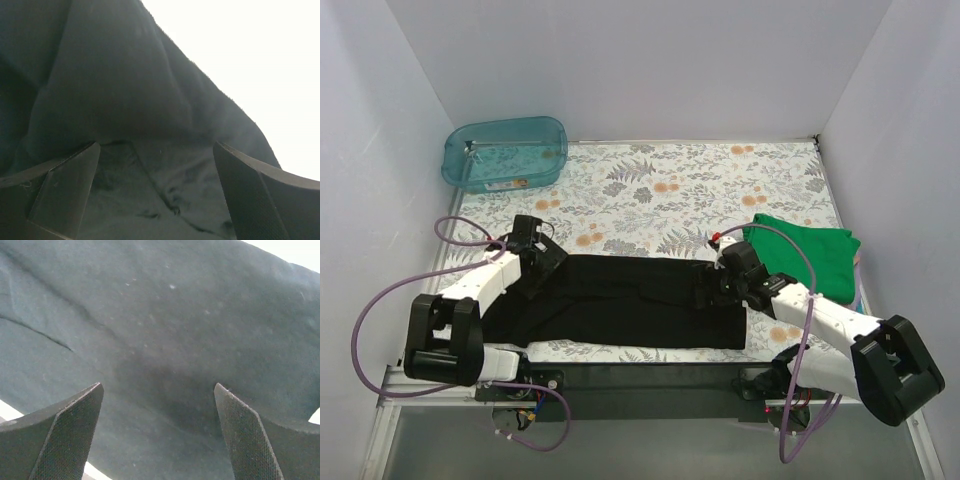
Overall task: Fold and stack the t-shirts
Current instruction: Fold the tshirt
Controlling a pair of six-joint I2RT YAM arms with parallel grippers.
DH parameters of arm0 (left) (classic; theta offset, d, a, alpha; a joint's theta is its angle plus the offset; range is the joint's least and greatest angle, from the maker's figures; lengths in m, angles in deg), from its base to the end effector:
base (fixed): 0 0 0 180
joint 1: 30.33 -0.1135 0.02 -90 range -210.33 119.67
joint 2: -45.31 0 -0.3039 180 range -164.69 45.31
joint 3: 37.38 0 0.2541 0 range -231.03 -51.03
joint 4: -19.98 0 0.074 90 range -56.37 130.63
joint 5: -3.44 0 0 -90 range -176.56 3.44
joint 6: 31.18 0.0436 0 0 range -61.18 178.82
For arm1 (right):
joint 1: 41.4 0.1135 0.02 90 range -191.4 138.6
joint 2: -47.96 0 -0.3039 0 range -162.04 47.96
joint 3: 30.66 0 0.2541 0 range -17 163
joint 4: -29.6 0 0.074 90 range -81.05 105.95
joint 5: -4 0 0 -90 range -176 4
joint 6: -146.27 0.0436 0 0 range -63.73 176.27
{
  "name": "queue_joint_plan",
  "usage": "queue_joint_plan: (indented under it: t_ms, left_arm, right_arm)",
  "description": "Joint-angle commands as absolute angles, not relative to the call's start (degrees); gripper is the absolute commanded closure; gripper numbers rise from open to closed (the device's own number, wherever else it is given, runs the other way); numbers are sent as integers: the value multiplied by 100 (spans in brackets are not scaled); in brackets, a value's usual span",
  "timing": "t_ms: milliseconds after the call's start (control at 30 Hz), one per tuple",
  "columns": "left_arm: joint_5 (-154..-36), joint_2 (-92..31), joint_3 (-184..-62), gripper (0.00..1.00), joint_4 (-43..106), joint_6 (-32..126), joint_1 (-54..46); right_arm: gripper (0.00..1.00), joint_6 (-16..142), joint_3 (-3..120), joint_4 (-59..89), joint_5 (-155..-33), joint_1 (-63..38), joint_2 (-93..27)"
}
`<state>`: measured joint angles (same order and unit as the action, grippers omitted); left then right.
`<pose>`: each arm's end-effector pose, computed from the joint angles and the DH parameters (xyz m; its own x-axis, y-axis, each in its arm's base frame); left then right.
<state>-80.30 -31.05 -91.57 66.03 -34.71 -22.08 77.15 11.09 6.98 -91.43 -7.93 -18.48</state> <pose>0.2255 -0.0279 0.2040 -0.0458 -0.9959 -0.0782 -0.9236 0.0721 -0.3766 0.1721 0.1187 0.1996 -0.7876 -0.0954 -0.6087 -0.3444 0.8873 0.3066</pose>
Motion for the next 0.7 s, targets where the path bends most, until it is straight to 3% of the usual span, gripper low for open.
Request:
queue_joint_plan:
  t_ms: [0, 200, 367, 467, 667]
  left_arm:
    - [-7681, -3518, -9093, 2, 6141, -3478, -2295]
    - [-7689, -4344, -9374, 2, 5544, -3171, -2339]
    - [-8646, -4846, -9752, 2, 4665, -2635, -2304]
    - [-8858, -5040, -10200, 4, 4891, -2345, -2242]
    - [-7419, -3681, -10237, 2, 5252, -2291, -2242]
  right_arm:
    - [2, 8149, 648, 593, -8653, -783, -1735]
    - [2, 8465, 225, 427, -8407, -792, -1550]
    - [1, 8930, 93, -135, -7828, -958, -1191]
    - [2, 9011, 40, -198, -7940, -1151, -874]
    - [2, 8676, 294, -198, -8178, -1161, -733]
